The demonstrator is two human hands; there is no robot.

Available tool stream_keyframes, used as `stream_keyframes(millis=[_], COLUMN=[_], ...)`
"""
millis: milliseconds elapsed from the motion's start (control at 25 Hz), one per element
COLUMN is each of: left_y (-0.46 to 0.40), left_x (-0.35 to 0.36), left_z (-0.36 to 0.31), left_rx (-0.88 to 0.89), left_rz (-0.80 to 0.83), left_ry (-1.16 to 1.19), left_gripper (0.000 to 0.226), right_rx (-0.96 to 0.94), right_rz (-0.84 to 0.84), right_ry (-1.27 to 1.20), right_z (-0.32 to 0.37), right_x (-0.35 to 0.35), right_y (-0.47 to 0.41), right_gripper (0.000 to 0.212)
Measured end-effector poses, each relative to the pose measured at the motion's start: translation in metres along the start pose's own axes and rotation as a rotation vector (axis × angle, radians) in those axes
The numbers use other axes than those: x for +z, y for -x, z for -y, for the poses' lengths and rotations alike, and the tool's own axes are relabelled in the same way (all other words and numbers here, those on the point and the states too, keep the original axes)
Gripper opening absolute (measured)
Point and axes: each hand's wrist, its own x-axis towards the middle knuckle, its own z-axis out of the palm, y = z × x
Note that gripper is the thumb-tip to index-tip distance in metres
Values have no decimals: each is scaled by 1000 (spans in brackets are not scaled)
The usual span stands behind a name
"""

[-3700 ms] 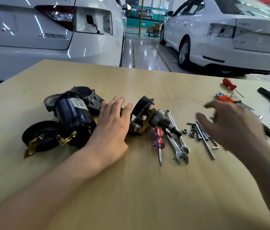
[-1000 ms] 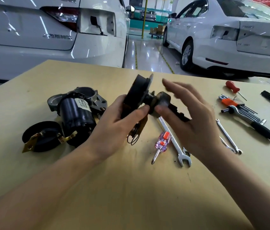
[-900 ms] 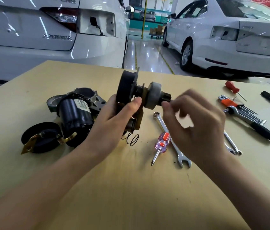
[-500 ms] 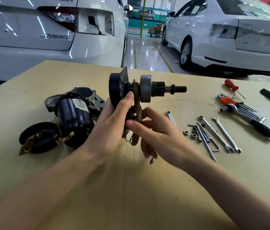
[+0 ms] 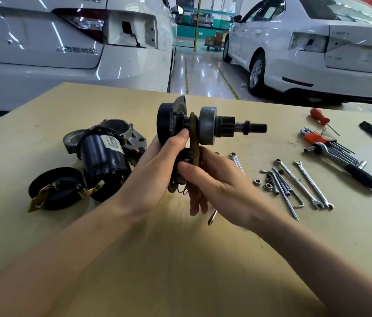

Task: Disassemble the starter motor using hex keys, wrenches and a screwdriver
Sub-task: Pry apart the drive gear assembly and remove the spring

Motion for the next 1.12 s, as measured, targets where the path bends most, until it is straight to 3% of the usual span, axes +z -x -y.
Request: stream_keyframes(millis=[120, 320, 600, 840, 960, 1040, 1120], left_y=[0, 1, -10, -19, -20, -20, -19], left_x=[3, 2, -14, -19, -25, -27, -26], left_z=[5, 5, 4, 0, 1, 3, 3], left_rx=[29, -33, -41, 39, 33, 33, 30], left_rz=[-7, -55, 155, 217, 227, 228, 223], left_ry=[-16, 31, -62, 60, 104, 108, 140], left_gripper=[42, 38, 73, 40, 41, 43, 37], right_rx=[23, -21, 19, 34, 125, 155, 160], right_rz=[-95, -133, -84, 20, 90, 88, 99], right_ry=[-29, -101, -61, -73, -167, -285, -418], right_z=[-3, -2, 1, 0, -7, -9, -8], right_x=[1, 5, -17, -37, -41, -45, -51], right_y=[-1, -2, -1, 3, -1, -4, -5], right_gripper=[39, 37, 42, 65, 74, 63, 35])
